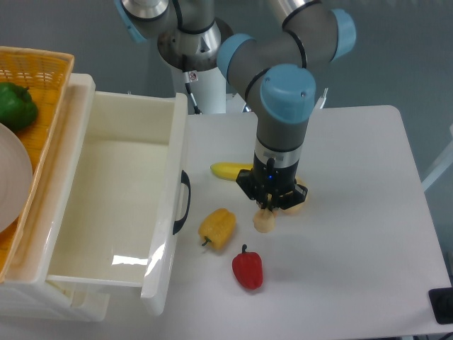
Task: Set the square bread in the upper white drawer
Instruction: 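Lower the gripper onto the small square bread roll and close it, then lift the bread roll and carry it over the open white drawer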
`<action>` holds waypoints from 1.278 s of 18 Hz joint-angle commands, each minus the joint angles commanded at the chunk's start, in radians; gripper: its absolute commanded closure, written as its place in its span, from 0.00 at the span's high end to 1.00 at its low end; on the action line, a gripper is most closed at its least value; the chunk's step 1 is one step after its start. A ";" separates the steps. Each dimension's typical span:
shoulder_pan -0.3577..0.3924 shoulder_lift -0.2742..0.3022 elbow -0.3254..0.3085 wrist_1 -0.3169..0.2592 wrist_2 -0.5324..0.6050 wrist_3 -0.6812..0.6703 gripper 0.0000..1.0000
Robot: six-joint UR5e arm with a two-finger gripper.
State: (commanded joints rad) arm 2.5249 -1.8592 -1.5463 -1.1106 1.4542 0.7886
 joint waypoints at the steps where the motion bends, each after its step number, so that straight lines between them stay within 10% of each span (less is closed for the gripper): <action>1: 0.000 0.000 0.009 -0.009 -0.003 -0.012 0.14; 23: -0.014 0.161 0.048 -0.049 -0.204 -0.423 0.15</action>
State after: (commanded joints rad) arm 2.5111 -1.6982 -1.4987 -1.1597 1.2503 0.3654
